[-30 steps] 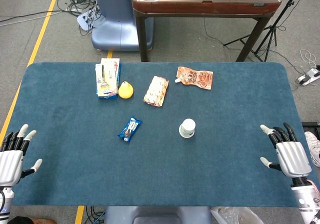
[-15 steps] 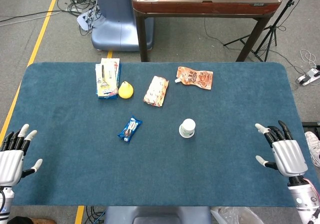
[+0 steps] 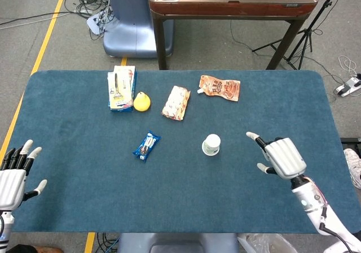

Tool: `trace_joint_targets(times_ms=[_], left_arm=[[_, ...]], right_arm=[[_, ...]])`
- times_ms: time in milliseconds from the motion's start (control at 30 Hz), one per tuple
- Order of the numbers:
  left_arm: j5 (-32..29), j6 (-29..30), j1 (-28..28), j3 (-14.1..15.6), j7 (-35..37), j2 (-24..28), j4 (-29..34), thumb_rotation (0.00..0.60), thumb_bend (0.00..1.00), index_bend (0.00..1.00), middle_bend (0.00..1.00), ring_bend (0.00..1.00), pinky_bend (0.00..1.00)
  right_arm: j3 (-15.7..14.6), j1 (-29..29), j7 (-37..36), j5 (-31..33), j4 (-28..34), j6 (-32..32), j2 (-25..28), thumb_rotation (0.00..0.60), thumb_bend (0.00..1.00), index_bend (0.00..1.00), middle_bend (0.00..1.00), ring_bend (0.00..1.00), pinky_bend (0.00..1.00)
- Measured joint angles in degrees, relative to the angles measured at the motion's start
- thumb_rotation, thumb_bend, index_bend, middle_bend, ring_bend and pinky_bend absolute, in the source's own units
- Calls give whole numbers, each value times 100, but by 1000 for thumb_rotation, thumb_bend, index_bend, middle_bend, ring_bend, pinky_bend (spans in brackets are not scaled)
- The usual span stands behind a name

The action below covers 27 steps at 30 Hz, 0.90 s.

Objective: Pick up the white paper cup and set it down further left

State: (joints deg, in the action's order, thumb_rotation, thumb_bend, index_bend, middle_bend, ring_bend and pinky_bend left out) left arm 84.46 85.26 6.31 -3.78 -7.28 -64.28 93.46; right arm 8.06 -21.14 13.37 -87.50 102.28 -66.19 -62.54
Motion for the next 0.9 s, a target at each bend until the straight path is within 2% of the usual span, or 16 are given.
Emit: trace_joint_targets(times_ms=[167, 200, 367, 433, 467, 533, 633, 900], left_arm=[[12, -2, 5, 2, 19, 24, 1, 600, 206, 131, 0, 20, 0], [9, -4, 5, 3, 18, 28, 3, 600, 206, 131, 0, 19, 0], [1, -26, 14, 7, 5, 49, 29, 600, 206, 144, 0, 20, 0], [6, -27, 15, 10, -2, 51, 35, 600, 206, 158, 0, 19, 0], [8, -26, 15, 12, -5, 51, 38, 600, 206, 164, 0, 19, 0], [17, -22, 14, 16, -6, 51, 43, 600, 206, 168, 0, 19, 0], [28, -3, 8, 20, -19, 51, 48, 600, 206, 169, 0, 20, 0], [10, -38, 8, 39, -50, 70, 63, 600, 206, 173, 0, 19, 0]], right_arm=[[244, -629, 357, 680, 19, 773, -250, 600, 106, 249, 752, 824, 769], [279, -735, 425, 791, -9, 871, -331, 600, 106, 249, 708, 771, 718], [408, -1167, 717, 1331, -255, 1252, -716, 600, 106, 282, 335, 342, 271], [437, -1263, 775, 1520, -322, 1367, -805, 600, 106, 331, 240, 203, 119], [455, -1333, 819, 1644, -373, 1438, -868, 600, 106, 347, 215, 169, 83], [474, -1469, 901, 1828, -456, 1545, -971, 600, 106, 363, 167, 98, 30], [486, -1689, 1038, 2086, -593, 1686, -1150, 600, 106, 363, 137, 47, 0], [436, -2123, 1367, 2581, -972, 1879, -1572, 600, 106, 350, 111, 25, 0]])
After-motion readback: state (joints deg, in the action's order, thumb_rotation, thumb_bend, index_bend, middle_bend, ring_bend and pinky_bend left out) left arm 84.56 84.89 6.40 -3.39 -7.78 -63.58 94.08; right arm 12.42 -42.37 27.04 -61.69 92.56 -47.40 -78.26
